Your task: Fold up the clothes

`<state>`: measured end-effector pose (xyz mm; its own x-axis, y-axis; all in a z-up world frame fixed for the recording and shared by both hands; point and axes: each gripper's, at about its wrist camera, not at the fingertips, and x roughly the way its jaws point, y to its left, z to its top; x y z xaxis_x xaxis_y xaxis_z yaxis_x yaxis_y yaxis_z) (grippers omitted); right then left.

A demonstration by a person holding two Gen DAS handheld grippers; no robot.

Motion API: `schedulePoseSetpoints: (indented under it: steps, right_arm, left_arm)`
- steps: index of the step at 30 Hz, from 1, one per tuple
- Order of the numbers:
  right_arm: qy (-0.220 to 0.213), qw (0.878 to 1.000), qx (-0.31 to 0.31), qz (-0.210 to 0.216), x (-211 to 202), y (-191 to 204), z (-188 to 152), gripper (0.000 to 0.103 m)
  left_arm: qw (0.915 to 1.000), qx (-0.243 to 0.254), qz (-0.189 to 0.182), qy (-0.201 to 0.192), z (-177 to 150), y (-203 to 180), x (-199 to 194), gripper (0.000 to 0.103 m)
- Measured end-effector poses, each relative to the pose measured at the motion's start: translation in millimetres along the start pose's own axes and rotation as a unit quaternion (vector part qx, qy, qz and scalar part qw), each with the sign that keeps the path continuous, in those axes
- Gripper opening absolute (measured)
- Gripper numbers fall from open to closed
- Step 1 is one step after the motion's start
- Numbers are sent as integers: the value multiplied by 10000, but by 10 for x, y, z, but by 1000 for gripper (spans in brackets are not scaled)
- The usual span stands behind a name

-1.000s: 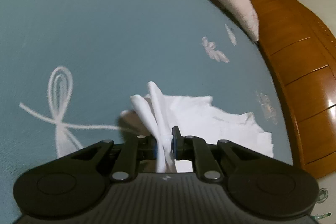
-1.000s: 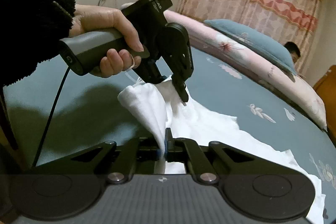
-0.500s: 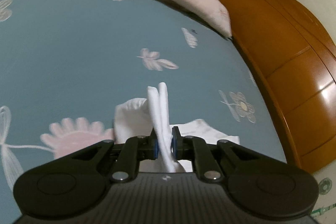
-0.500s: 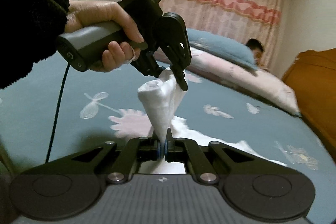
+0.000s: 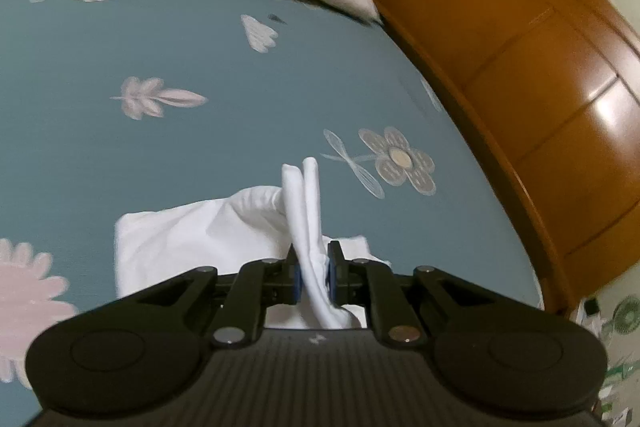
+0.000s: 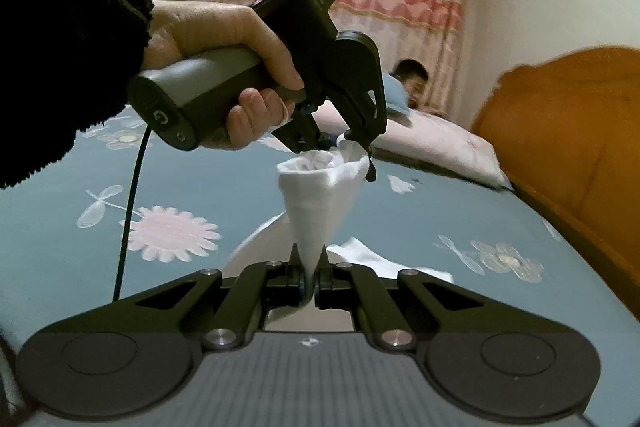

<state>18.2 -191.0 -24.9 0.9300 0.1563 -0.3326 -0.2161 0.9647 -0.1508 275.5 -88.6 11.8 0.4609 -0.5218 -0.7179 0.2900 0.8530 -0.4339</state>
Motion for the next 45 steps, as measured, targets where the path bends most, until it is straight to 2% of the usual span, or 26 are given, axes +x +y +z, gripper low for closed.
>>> schedulePoseSetpoints:
  steps: [8, 14, 20, 22, 33, 36, 41, 42, 43, 45]
  right_arm:
    - [197, 9963, 827, -115, -61, -448, -228, 5]
    - [416, 9859, 1618, 37, 5, -759, -453, 5]
    - [566, 9773, 2034, 157, 43, -873, -617, 5]
    - [600, 9739, 2182, 195, 60, -916, -660, 5]
    - [632, 9630, 2615, 141, 0, -1062, -842, 5]
    - [824, 9588, 2715, 176, 57, -1089, -879, 6]
    - [1012, 9483, 2998, 257, 106, -1123, -999, 17]
    - [1029, 9468, 3034, 286, 116, -1131, -1025, 22]
    - [1023, 9452, 3086, 312, 124, -1145, -1053, 33]
    - [1005, 9419, 3182, 375, 130, -1174, -1110, 45]
  left_arm:
    - [9993, 200, 174, 275, -95, -420, 545, 10]
    - [9979, 372, 341, 402, -178, -554, 775, 10]
    - [9969, 551, 321, 467, -245, -698, 923, 10]
    - [9952, 718, 439, 499, -272, -772, 994, 10]
    - [9943, 769, 426, 607, -445, -815, 1263, 10]
    - [9938, 814, 442, 608, -459, -816, 1304, 11]
    - [9951, 772, 343, 511, -449, -839, 1327, 18]
    - [9956, 730, 289, 502, -438, -843, 1325, 19]
    - [9961, 688, 235, 494, -427, -848, 1324, 23]
    - [9965, 645, 15, 539, -414, -868, 1296, 29]
